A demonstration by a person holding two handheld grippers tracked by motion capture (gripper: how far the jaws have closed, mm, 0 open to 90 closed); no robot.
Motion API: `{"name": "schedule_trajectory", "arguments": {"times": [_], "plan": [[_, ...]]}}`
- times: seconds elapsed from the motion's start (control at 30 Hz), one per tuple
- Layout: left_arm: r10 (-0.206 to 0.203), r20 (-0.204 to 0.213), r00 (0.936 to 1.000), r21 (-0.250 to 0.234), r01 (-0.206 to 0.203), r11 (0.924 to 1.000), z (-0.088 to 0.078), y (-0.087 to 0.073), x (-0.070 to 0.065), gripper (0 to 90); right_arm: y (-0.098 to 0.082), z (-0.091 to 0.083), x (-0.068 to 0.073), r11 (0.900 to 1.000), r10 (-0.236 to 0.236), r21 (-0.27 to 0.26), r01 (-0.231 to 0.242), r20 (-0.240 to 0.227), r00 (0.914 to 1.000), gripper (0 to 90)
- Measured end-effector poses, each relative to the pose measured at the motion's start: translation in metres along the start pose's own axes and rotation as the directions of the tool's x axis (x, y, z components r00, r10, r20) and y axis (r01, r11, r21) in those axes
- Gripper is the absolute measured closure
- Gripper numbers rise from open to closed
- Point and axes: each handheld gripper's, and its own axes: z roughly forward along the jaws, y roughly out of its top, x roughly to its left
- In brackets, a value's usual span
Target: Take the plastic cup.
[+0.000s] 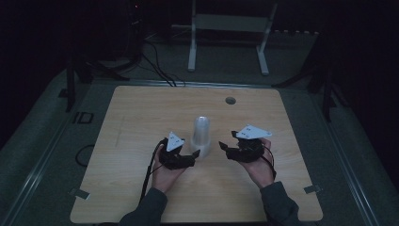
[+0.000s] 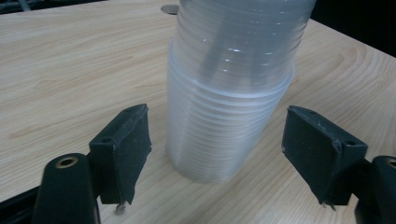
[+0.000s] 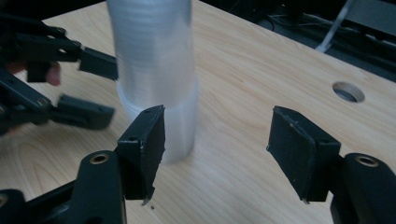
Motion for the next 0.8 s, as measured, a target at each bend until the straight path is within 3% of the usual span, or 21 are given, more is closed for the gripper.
{"name": "schedule_trajectory", "arguments": {"times": [0.43,0.8], "plan": [[0.018,0.006,0.9998,-0.007,-0.017,0.9998,0.01,0.005,-0.003,20.0,0.023,0.011,0.013,0.999,-0.039,-0.023,0.038,-0.043,0.9983,34.3],[0.027,0.009,0.9996,-0.006,-0.027,0.9996,0.014,0.006,-0.004,20.1,0.041,0.022,0.02,0.998,-0.027,-0.061,0.021,-0.102,0.9944,34.3]]}}
